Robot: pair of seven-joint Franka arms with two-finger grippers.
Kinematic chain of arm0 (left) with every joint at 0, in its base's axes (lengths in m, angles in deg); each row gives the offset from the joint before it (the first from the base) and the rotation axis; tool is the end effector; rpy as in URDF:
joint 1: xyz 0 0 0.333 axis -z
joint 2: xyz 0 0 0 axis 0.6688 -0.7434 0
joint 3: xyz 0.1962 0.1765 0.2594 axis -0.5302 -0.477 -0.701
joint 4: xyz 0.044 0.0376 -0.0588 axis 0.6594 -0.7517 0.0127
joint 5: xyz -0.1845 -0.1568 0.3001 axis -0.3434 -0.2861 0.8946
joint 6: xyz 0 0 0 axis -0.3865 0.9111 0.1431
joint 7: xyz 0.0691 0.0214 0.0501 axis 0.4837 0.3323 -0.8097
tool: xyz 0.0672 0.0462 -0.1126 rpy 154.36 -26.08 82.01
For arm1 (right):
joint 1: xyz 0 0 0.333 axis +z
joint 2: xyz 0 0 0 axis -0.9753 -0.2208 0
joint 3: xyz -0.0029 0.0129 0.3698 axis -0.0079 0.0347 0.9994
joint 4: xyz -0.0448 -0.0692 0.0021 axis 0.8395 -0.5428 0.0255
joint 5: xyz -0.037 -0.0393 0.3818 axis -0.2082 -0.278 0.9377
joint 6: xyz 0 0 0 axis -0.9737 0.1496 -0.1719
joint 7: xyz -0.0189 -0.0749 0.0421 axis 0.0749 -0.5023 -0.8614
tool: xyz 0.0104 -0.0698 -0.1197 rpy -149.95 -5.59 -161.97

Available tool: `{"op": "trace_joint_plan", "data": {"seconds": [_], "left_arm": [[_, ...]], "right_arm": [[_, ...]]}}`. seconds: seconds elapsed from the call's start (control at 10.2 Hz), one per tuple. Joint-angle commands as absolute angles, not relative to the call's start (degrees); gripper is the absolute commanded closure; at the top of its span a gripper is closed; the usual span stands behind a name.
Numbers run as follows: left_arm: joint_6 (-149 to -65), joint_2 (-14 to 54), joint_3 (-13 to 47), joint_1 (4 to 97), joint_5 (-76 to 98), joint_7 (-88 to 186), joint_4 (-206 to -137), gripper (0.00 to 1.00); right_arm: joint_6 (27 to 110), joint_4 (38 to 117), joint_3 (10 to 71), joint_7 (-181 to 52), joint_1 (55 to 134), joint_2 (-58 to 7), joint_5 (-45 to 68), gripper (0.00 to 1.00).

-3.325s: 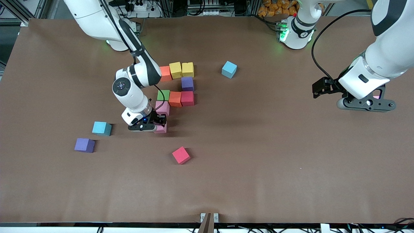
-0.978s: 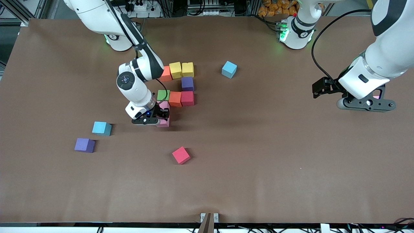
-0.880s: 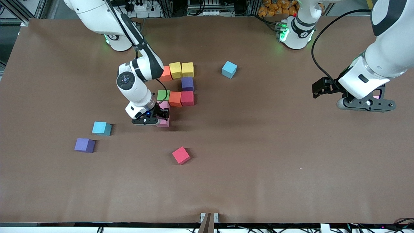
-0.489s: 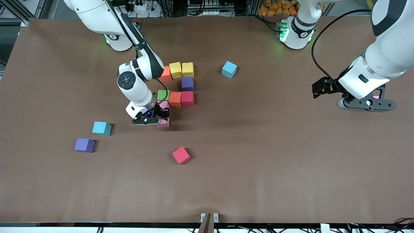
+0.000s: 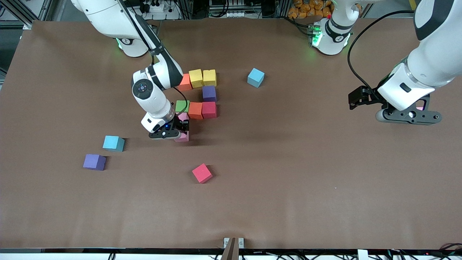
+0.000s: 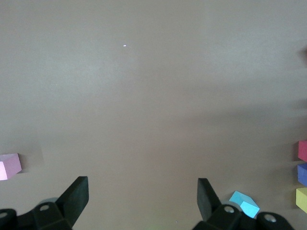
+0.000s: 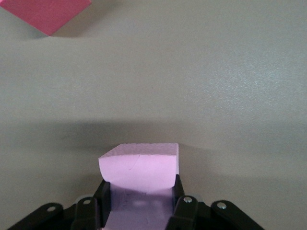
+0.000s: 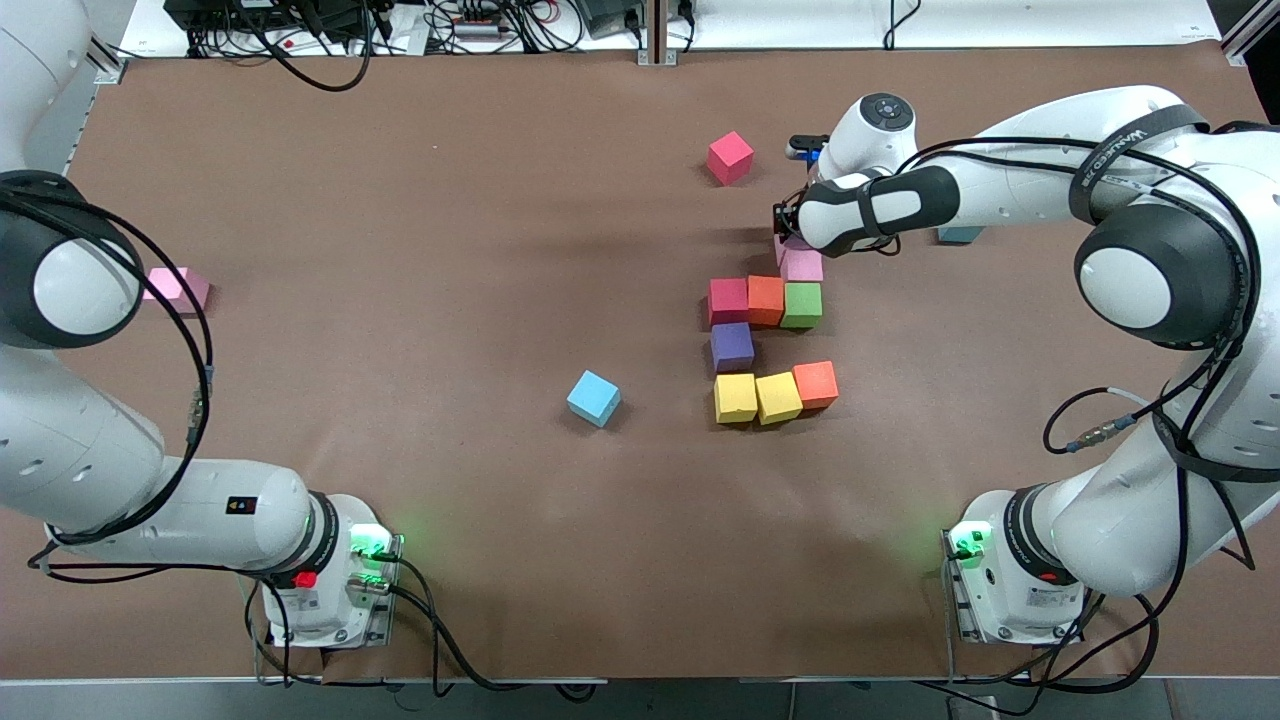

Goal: Form number 2 with 11 blocks
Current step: 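Lower the light pink cube beside the first pink cube, then open the right gripper to release the light pink cube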

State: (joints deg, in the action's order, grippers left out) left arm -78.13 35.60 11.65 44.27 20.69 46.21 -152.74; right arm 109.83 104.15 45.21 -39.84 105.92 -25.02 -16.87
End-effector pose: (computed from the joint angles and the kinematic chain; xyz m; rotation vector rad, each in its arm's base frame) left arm 0.5856 -0.1423 0.6212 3.1161 -0.1481 -0.0757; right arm 0.5232 0.2767 0.2363 -3.0226 -0.0343 -0.1501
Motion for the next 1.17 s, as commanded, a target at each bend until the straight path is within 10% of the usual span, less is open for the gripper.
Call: {"op": "trace_joint_plan", "data": {"seconds": [0.0, 0.1, 1.08], "left_arm": [[-78.03, 35.92, 11.55, 44.44, 20.04, 45.14, -152.63, 0.00], [-78.03, 35.92, 11.55, 44.44, 20.04, 45.14, -152.71, 0.00], [-78.12, 35.92, 11.55, 44.26, 20.12, 45.22, -152.71, 0.00]], "right_arm": [[108.79, 106.44, 45.57, -38.34, 105.55, -24.45, -18.16, 0.20], [108.79, 106.53, 45.57, -38.16, 105.37, -24.45, -18.16, 0.00], [105.47, 101.70, 46.19, -29.55, 104.75, -23.32, -17.63, 0.00]]}}
